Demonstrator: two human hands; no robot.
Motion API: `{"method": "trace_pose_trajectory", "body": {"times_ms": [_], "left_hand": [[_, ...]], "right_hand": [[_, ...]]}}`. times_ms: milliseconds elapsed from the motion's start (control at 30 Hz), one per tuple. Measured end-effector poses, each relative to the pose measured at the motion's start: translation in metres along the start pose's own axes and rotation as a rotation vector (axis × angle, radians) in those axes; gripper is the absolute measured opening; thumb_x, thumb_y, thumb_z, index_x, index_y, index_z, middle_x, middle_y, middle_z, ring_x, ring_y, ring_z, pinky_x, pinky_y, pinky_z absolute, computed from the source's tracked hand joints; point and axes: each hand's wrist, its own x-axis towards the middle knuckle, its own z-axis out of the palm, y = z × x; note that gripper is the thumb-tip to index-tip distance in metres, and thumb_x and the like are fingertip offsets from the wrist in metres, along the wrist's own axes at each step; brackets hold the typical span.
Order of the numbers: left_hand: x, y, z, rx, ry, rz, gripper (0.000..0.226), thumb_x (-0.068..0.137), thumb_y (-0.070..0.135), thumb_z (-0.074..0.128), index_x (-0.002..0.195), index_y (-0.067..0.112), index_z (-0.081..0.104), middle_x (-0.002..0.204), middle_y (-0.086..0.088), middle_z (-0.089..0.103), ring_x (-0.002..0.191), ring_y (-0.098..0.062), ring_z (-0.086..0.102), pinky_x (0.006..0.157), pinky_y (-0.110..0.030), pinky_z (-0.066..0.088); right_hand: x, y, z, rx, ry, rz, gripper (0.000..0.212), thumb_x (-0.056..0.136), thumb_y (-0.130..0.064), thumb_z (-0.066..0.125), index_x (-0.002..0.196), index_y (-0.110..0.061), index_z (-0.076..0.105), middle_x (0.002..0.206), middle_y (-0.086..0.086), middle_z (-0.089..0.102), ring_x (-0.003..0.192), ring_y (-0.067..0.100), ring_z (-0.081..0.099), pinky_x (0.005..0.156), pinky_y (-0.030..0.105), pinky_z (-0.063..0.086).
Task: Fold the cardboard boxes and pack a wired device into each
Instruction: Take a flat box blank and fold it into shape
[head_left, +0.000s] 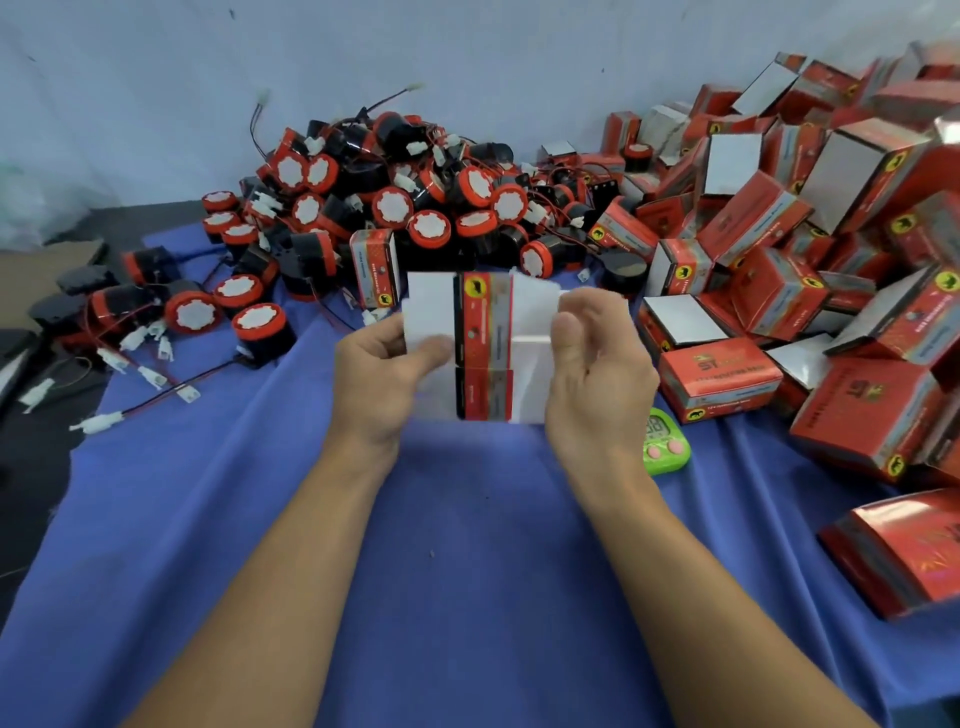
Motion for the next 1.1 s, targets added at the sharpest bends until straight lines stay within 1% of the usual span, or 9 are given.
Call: {"method": "trace_pose_trajectory", "body": {"times_ms": [100, 200, 267, 467, 667, 800, 900, 1000, 1100], "left_hand": [[0.005, 0.001, -0.006, -0.279, 0.057, -0.234, 0.019, 0.100, 0.006, 0.063, 0.104, 0.016, 0.078, 0.102, -0.005, 0.081, 0.089, -0.023, 0.079, 0.068, -0.034, 0.064], [0.007, 0.000, -0.009, -0.407, -0.024, -0.387, 0.023, 0.105, 0.012, 0.053, 0.117, 0.009, 0.072, 0.109, -0.012, 0.078, 0.088, -0.027, 0.076, 0.071, -0.043, 0.066], [0.007, 0.002, -0.011, -0.421, -0.097, -0.391, 0.025, 0.104, 0.008, 0.051, 0.117, 0.009, 0.072, 0.108, -0.012, 0.078, 0.087, -0.025, 0.077, 0.071, -0.041, 0.066], [0.003, 0.002, -0.018, -0.434, -0.414, -0.260, 0.035, 0.086, -0.003, 0.065, 0.109, 0.016, 0.083, 0.113, -0.010, 0.078, 0.101, -0.025, 0.077, 0.078, -0.031, 0.063], [0.002, 0.002, -0.014, -0.327, -0.451, -0.185, 0.033, 0.083, 0.002, 0.067, 0.103, 0.021, 0.085, 0.107, -0.006, 0.080, 0.095, -0.023, 0.077, 0.081, -0.036, 0.065], [0.003, 0.002, -0.005, -0.203, -0.219, -0.143, 0.032, 0.077, -0.010, 0.071, 0.101, 0.009, 0.082, 0.094, -0.010, 0.081, 0.084, -0.024, 0.078, 0.067, -0.035, 0.064], [0.003, 0.004, -0.001, -0.132, 0.000, -0.085, 0.043, 0.081, -0.020, 0.065, 0.101, 0.016, 0.078, 0.095, -0.001, 0.082, 0.087, -0.020, 0.079, 0.064, -0.031, 0.063], [-0.006, 0.009, 0.004, -0.002, 0.097, -0.020, 0.050, 0.068, 0.001, 0.066, 0.103, 0.033, 0.077, 0.101, 0.009, 0.081, 0.097, -0.012, 0.077, 0.074, -0.035, 0.065], [-0.014, 0.015, 0.007, 0.101, 0.033, 0.074, 0.058, 0.062, 0.016, 0.063, 0.115, 0.038, 0.075, 0.115, 0.012, 0.077, 0.113, -0.008, 0.071, 0.093, -0.042, 0.062]], "right_hand": [[-0.002, 0.001, 0.001, -0.138, 0.024, -0.058, 0.050, 0.092, -0.028, 0.073, 0.138, -0.033, 0.054, 0.146, -0.009, 0.048, 0.130, 0.003, 0.040, 0.103, 0.003, 0.026], [-0.010, 0.002, 0.014, -0.351, -0.035, -0.272, 0.026, 0.089, -0.026, 0.077, 0.115, -0.023, 0.073, 0.149, -0.003, 0.055, 0.141, 0.022, 0.037, 0.115, 0.037, 0.033], [-0.013, 0.003, 0.019, -0.388, -0.092, -0.205, 0.026, 0.091, -0.034, 0.072, 0.115, -0.023, 0.072, 0.142, 0.001, 0.061, 0.139, 0.022, 0.035, 0.115, 0.045, 0.033], [-0.014, 0.003, 0.018, -0.178, -0.453, -0.002, 0.061, 0.081, -0.066, 0.060, 0.136, -0.045, 0.044, 0.116, -0.026, 0.056, 0.108, 0.003, 0.053, 0.085, 0.025, 0.043], [-0.016, 0.000, 0.018, -0.044, -0.476, 0.020, 0.076, 0.067, -0.059, 0.077, 0.134, -0.051, 0.041, 0.119, -0.034, 0.060, 0.107, -0.006, 0.061, 0.080, 0.015, 0.052], [-0.011, -0.001, 0.018, 0.049, -0.329, 0.038, 0.052, 0.070, -0.041, 0.081, 0.112, -0.042, 0.051, 0.105, -0.026, 0.067, 0.092, -0.004, 0.066, 0.066, 0.020, 0.056], [-0.004, 0.001, 0.014, 0.092, -0.250, 0.068, 0.047, 0.071, -0.027, 0.084, 0.101, -0.039, 0.049, 0.102, -0.023, 0.069, 0.092, 0.001, 0.068, 0.070, 0.031, 0.060], [-0.004, 0.002, 0.014, 0.158, -0.267, 0.090, 0.044, 0.071, -0.030, 0.081, 0.104, -0.034, 0.053, 0.101, -0.019, 0.070, 0.091, 0.001, 0.069, 0.068, 0.023, 0.058], [0.000, 0.003, 0.012, 0.230, -0.332, 0.149, 0.040, 0.073, -0.042, 0.069, 0.111, -0.037, 0.059, 0.103, -0.010, 0.071, 0.091, 0.011, 0.070, 0.070, 0.035, 0.060]]}}
